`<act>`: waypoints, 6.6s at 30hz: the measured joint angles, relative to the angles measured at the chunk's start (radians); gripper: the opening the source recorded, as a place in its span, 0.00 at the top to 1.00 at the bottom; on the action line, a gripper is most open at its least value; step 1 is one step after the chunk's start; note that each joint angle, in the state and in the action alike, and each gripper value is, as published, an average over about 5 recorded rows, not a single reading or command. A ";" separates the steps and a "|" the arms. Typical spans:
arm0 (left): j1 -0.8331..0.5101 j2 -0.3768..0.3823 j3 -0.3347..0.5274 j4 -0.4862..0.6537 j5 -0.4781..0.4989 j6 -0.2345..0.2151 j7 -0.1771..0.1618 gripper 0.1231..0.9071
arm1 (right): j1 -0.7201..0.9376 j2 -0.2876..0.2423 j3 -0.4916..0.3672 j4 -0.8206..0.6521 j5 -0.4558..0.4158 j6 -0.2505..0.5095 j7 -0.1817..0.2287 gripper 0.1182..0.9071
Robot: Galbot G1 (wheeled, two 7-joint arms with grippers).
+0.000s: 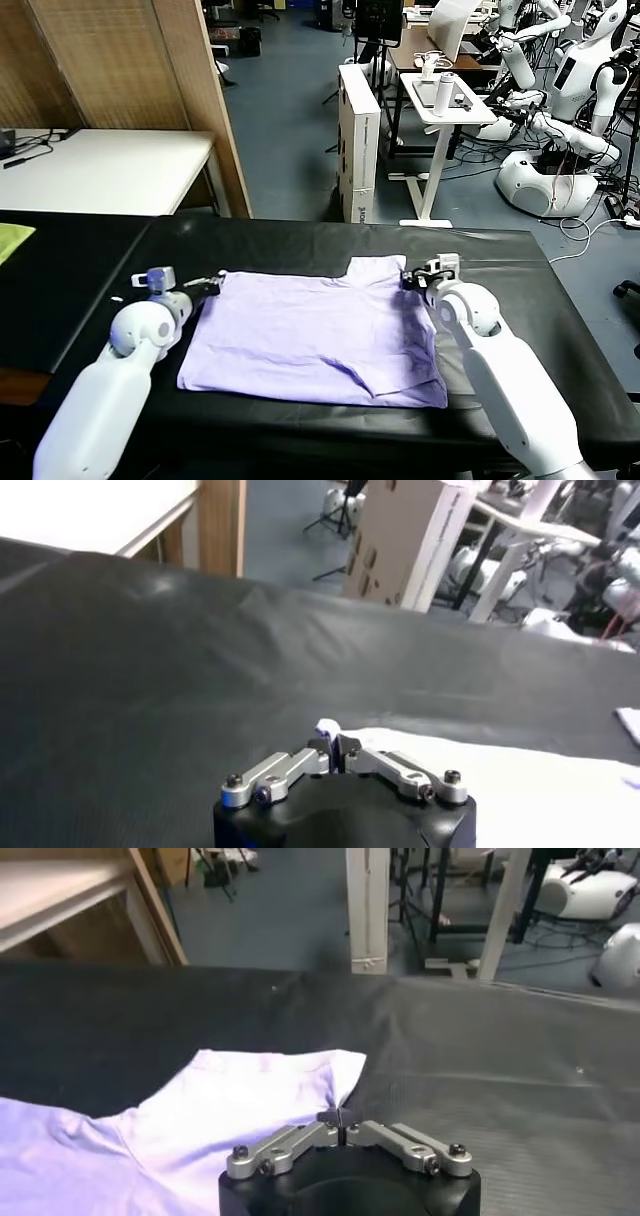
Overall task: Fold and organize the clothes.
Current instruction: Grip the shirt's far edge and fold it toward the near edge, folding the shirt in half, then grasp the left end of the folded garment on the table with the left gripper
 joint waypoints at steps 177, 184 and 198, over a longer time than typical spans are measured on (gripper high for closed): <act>0.284 -0.111 -0.172 -0.199 0.052 -0.039 -0.030 0.96 | -0.385 0.032 0.175 0.248 -0.098 0.124 0.029 0.95; 0.270 -0.106 -0.171 -0.199 0.049 -0.036 -0.025 0.83 | -0.396 0.009 0.185 0.268 -0.088 0.131 -0.005 0.64; 0.398 -0.054 -0.247 -0.304 -0.100 0.026 -0.040 0.01 | -0.506 -0.105 0.269 0.460 -0.010 0.106 -0.009 0.00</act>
